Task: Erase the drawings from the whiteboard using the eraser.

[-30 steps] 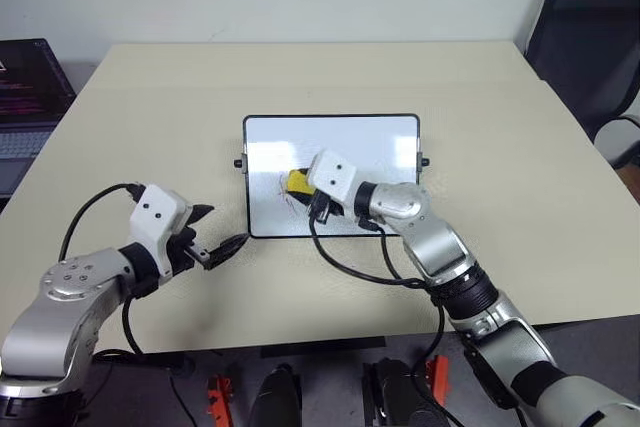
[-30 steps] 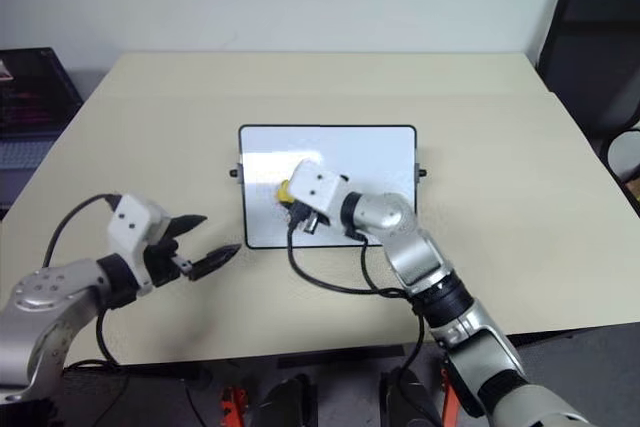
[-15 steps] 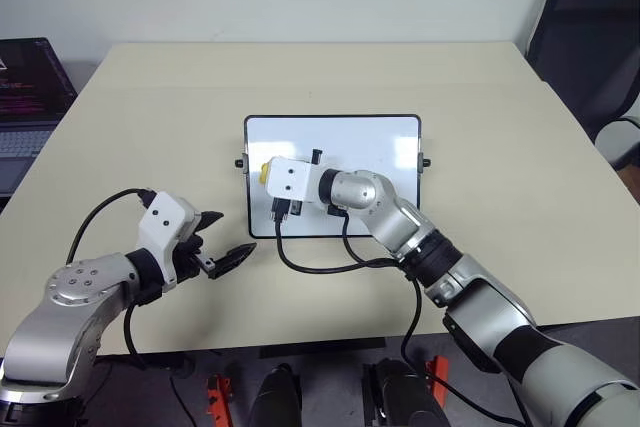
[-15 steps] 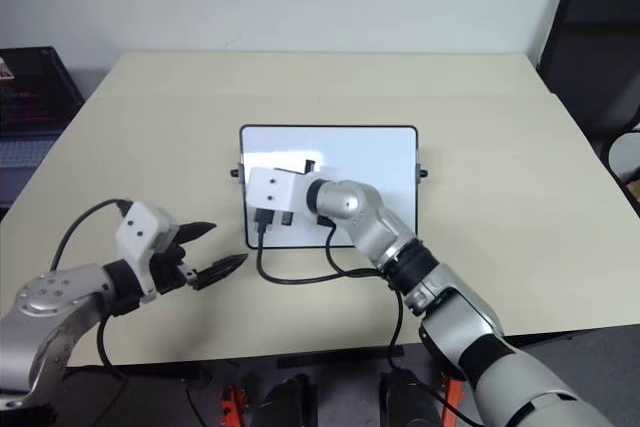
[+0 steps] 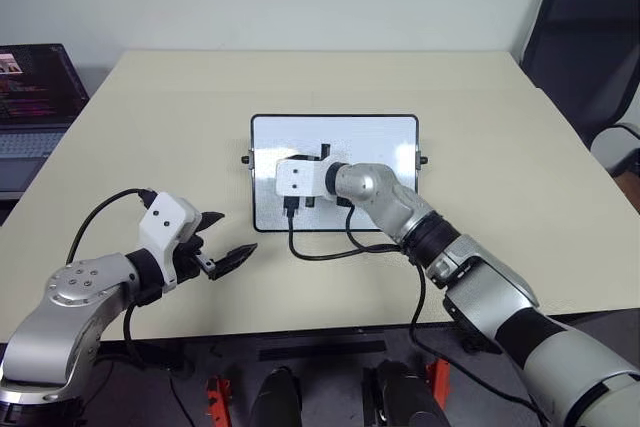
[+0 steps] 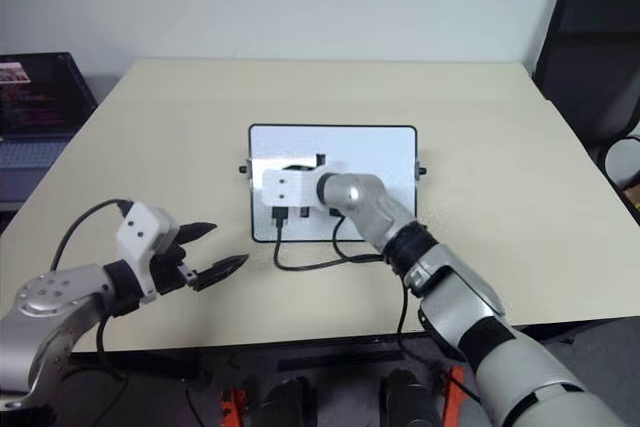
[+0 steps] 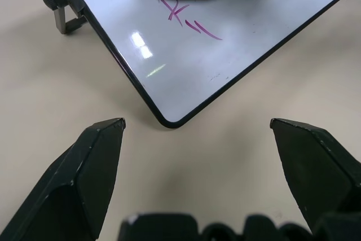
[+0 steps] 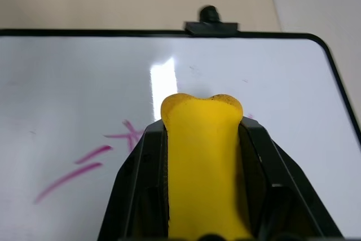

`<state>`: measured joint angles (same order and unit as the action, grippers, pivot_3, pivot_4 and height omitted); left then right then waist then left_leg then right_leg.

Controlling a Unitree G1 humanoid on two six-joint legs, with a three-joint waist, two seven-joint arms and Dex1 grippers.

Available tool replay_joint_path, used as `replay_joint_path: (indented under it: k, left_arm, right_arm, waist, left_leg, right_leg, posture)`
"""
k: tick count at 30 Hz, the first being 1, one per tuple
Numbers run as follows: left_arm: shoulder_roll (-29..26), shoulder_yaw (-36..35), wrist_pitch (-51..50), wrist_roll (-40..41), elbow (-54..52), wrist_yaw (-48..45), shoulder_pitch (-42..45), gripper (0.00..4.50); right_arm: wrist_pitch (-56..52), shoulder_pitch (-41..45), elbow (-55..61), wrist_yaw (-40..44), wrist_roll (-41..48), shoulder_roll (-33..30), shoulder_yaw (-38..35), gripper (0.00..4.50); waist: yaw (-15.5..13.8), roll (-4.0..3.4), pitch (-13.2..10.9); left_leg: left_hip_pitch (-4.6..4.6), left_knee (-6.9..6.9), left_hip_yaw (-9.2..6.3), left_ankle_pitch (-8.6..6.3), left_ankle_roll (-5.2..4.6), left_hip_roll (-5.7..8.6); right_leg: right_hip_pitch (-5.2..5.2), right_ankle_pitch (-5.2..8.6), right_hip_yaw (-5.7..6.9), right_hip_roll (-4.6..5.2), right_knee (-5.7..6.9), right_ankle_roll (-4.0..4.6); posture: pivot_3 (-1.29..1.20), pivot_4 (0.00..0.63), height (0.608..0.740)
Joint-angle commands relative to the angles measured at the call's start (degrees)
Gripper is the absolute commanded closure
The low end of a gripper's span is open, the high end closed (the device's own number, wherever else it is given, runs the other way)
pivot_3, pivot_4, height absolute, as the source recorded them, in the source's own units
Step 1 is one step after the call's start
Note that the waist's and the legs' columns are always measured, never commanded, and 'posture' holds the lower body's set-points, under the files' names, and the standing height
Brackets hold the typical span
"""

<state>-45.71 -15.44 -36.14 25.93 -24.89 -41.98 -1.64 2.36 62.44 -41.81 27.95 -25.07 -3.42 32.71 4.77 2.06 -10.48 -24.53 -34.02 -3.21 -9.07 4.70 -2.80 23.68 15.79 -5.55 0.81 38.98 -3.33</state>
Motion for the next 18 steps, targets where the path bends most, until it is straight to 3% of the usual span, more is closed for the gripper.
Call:
replay_joint_path:
  k: [1, 6, 12, 18]
  left_arm:
    - [-0.60, -0.67, 0.78, 0.00, -1.53, -0.23, 0.39, 0.00]
    - [-0.52, -0.59, 0.91, -0.03, -1.45, -0.29, 0.32, 0.00]
    - [-0.45, -0.47, 1.04, -0.08, -1.29, -0.34, 0.34, 0.00]
    - [-0.36, -0.36, 1.17, -0.11, -1.17, -0.33, 0.40, 0.00]
  right_arm:
    - [2.11, -1.18, 0.04, 5.88, -2.02, -1.02, 2.99, 3.25]
    - [4.18, -1.82, 1.72, 10.16, -3.33, -2.41, 4.88, 3.25]
    - [5.74, 2.22, -3.34, -3.06, -4.87, -1.05, 1.16, 3.25]
    - [6.39, -0.34, -3.53, 3.98, -3.39, -1.97, 1.75, 3.25]
  waist:
    - [0.07, 0.00, 0.00]
    - [0.06, -0.01, 0.00]
    - [-0.01, 0.00, 0.00]
    - [0.04, 0.02, 0.01]
  left_leg:
    - [0.15, 0.01, 0.00, 0.01, -0.01, 0.00]
    - [0.24, 0.08, 0.00, 0.01, -0.02, -0.02]
    - [0.24, 0.06, -0.01, 0.01, -0.01, -0.01]
    - [0.25, 0.07, 0.00, 0.01, -0.02, -0.01]
  right_leg:
    - [-0.13, -0.01, -0.01, 0.00, 0.00, 0.02]
    - [-0.20, 0.05, 0.00, -0.02, 0.01, 0.02]
    - [-0.21, 0.02, 0.00, -0.01, 0.02, 0.02]
    - [-0.23, 0.04, -0.01, -0.01, 0.01, 0.03]
  posture:
    - [0.00, 0.150, 0.740]
    - [0.00, 0.150, 0.740]
    - [0.00, 0.150, 0.740]
    - [0.00, 0.150, 0.740]
